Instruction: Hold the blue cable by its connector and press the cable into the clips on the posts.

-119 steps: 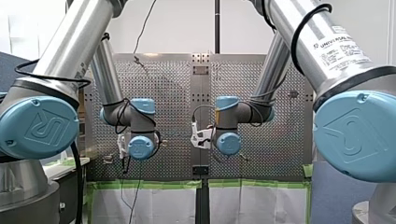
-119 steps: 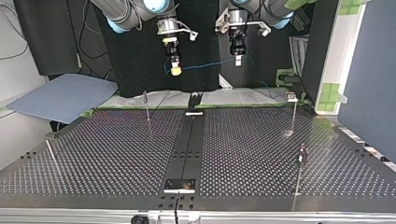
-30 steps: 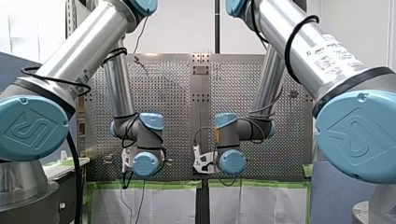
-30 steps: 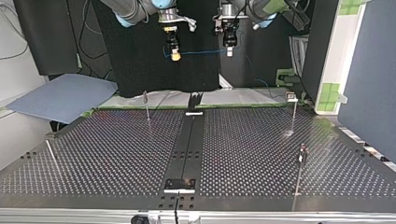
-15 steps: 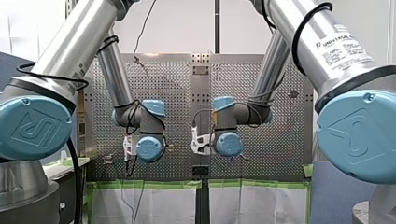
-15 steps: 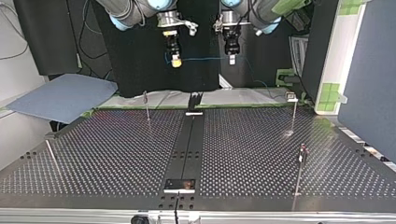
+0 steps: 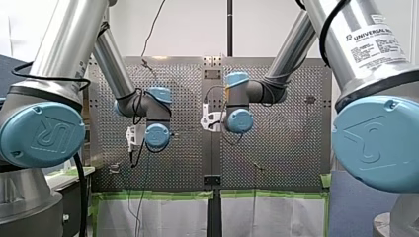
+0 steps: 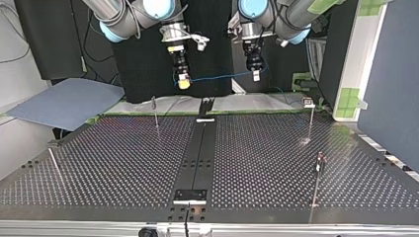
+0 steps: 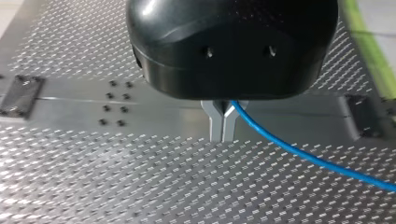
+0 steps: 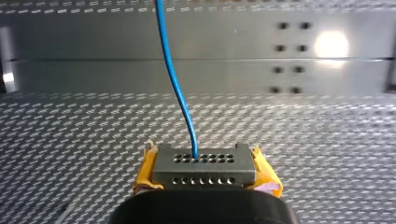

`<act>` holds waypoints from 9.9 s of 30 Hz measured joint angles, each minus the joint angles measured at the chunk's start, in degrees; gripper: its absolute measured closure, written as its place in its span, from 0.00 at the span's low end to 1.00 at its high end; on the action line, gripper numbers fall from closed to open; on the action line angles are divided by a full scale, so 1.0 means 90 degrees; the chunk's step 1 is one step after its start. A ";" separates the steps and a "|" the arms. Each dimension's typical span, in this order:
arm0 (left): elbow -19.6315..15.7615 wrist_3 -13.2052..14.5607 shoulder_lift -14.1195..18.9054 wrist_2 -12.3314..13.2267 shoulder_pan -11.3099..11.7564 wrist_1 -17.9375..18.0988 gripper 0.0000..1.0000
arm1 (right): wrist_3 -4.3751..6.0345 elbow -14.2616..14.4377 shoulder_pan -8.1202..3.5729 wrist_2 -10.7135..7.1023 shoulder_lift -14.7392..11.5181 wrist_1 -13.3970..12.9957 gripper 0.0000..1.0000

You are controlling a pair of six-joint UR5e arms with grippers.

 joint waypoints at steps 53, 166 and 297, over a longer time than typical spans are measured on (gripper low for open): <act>0.1708 -0.0037 0.2721 -0.0481 0.0745 -0.2853 1.00 | 0.0071 -0.1961 0.0004 -0.0604 -0.0792 0.1137 1.00; 0.2836 -0.0470 0.2511 0.2474 0.3826 -0.3702 1.00 | 0.0260 -0.4074 0.0579 -0.0638 -0.0022 0.2121 1.00; 0.4145 -0.0945 0.1127 0.3409 0.4157 -0.4855 0.02 | 0.0440 -0.5239 -0.0602 -0.1388 0.1089 0.2292 1.00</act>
